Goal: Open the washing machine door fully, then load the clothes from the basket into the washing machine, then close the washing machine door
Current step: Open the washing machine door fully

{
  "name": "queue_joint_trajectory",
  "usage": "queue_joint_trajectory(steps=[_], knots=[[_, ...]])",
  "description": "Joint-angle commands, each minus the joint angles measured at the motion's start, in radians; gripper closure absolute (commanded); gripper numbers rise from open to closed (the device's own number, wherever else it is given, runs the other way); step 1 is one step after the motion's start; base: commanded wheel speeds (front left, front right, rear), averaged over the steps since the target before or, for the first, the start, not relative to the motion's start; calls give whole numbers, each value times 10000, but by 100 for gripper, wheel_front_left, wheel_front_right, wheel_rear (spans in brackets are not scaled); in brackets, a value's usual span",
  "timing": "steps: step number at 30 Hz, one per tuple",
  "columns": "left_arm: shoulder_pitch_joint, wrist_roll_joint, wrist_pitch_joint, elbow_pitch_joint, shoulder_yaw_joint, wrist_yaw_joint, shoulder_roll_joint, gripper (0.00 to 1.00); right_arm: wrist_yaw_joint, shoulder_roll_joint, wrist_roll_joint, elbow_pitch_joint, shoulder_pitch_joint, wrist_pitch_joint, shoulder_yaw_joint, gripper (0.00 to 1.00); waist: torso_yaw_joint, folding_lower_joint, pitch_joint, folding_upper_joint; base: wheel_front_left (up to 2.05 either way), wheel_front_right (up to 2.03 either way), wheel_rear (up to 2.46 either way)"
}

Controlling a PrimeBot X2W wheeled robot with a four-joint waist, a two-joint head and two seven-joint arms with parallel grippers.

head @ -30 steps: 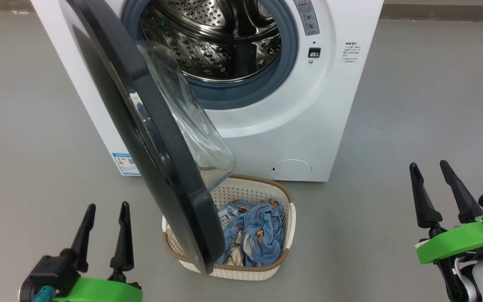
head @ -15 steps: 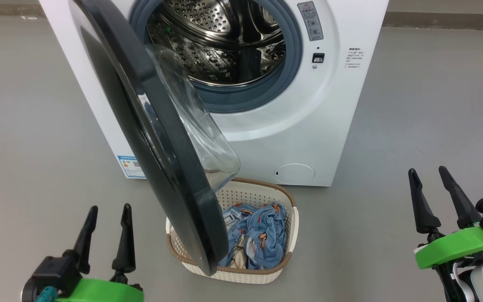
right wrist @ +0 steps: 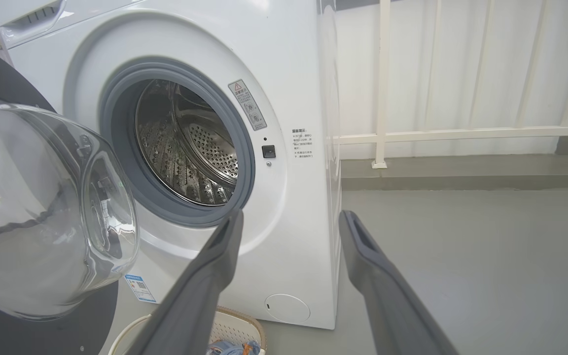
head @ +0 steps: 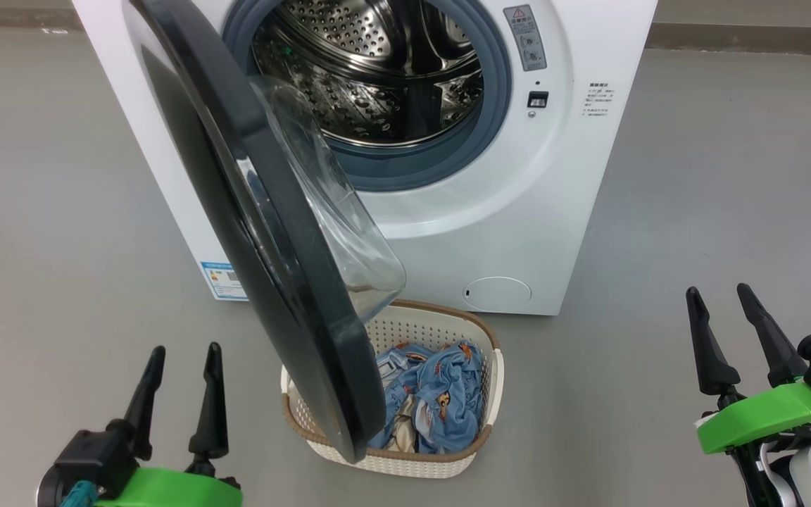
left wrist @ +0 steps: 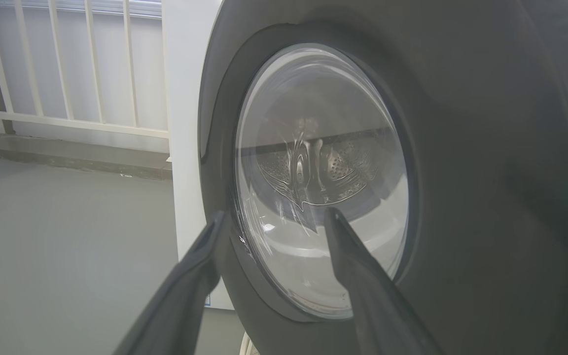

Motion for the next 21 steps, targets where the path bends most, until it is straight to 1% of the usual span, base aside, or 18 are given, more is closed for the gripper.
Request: queue_joint_trajectory(steps=[1, 6, 7, 8, 9, 15, 21], knots=[[-172, 53, -59, -174, 281, -35, 154, 0, 58, -116, -110, -184, -93, -122, 148, 0, -4, 0, 0, -1, 0, 0, 0], [-185, -57, -59, -270, 334, -35, 133, 0, 58, -97, -105, -152, -102, -122, 123, 0, -9, 0, 11, -1, 0, 0, 0], [-186, -74, -59, -280, 330, -35, 131, 17, 58, -94, -102, -138, -107, -122, 121, 0, -10, 0, 14, -1, 0, 0, 0], [-190, -93, -59, -298, 322, -35, 130, 56, 58, -91, -100, -127, -113, -122, 119, 0, -12, 0, 17, -1, 0, 0, 0], [-195, -117, -59, -327, 307, -35, 134, 100, 58, -87, -97, -119, -119, -122, 119, 0, -13, 0, 19, -1, 0, 0, 0], [-257, -220, -59, -859, 204, -35, 183, 100, 58, -56, -99, -93, -109, -122, 112, 0, -4, 0, 26, -1, 0, 0, 0], [-342, -50, -59, -2088, 1, -35, 111, 100, 58, -41, -70, -58, -103, -122, 162, 0, 11, 0, 34, -1, 0, 0, 0]])
